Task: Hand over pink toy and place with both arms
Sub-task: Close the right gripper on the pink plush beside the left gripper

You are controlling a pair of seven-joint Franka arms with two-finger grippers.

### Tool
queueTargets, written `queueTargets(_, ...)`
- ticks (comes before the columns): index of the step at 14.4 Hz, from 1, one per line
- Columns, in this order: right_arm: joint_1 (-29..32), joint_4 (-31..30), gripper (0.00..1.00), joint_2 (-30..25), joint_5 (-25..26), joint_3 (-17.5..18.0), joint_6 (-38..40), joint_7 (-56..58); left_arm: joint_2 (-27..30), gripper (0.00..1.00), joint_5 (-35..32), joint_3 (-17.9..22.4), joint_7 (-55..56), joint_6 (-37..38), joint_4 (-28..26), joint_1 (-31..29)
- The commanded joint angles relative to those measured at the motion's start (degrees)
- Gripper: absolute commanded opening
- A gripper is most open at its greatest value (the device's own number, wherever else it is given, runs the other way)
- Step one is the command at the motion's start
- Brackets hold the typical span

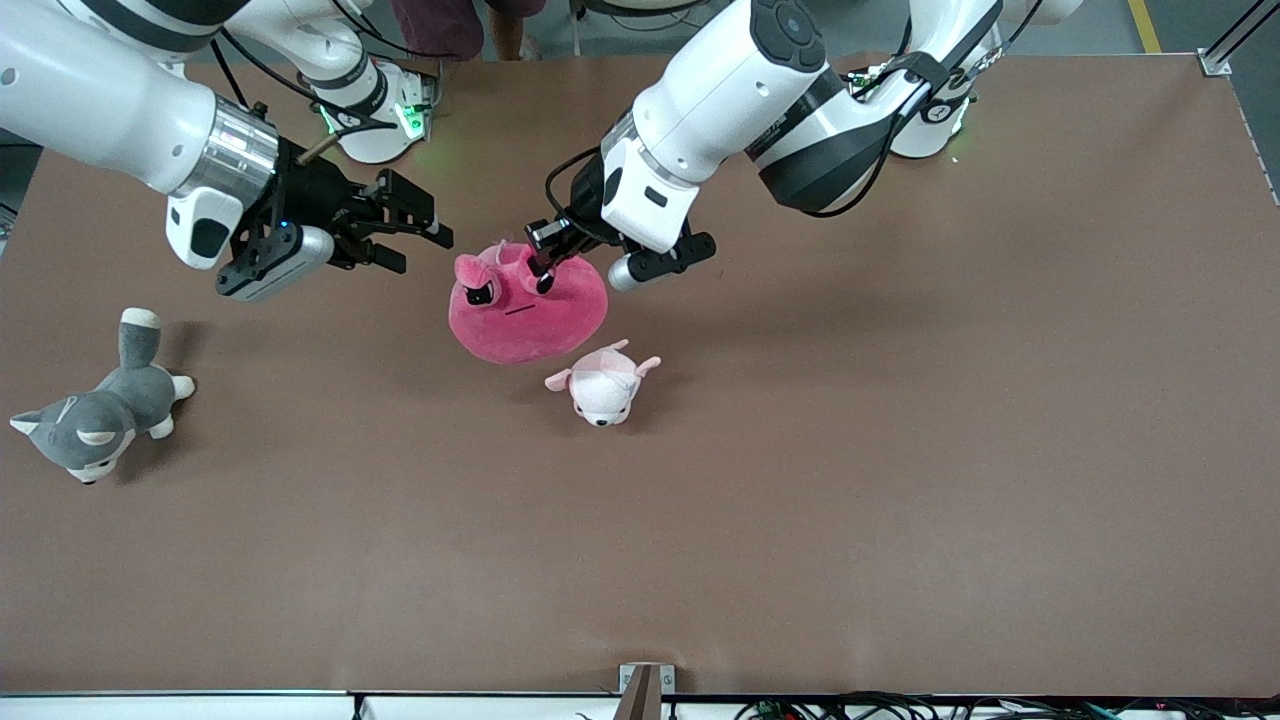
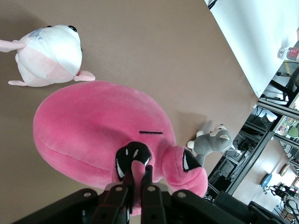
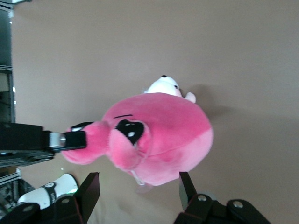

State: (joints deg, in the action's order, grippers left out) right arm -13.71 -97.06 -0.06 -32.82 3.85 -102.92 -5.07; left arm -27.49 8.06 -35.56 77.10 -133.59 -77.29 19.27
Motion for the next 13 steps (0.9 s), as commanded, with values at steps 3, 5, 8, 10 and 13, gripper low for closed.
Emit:
queueTargets(3, -1.66, 0.91, 0.77, 2.08, -1.19, -0.6, -0.96, -0.29, -0.46, 0.01, 0.56, -0.12, 1.47, -0.44, 1.79, 0.76)
queueTargets(5, -2.81, 0.91, 0.77, 2.95, -1.1, -0.6, -2.2, -0.29, -0.46, 0.01, 0.64, -0.12, 1.48, -0.53, 1.79, 0.94)
queueTargets(8, -3.43, 0.82, 0.76, 3.84, -1.01, -0.6, -3.52, -0.29, -0.46, 0.01, 0.64, -0.12, 1.65, -0.53, 1.79, 0.94)
queueTargets(10, -3.52, 0.82, 0.74, 4.28, -1.01, -0.6, -3.52, -0.2, -0.55, 0.01, 0.64, -0.12, 1.57, -0.53, 1.79, 0.94)
queueTargets(13, -3.52, 0.73, 0.71, 4.72, -0.84, -0.69, -4.56, -0.2, -0.64, 0.02, 0.64, -0.12, 1.65, -0.53, 1.79, 0.94)
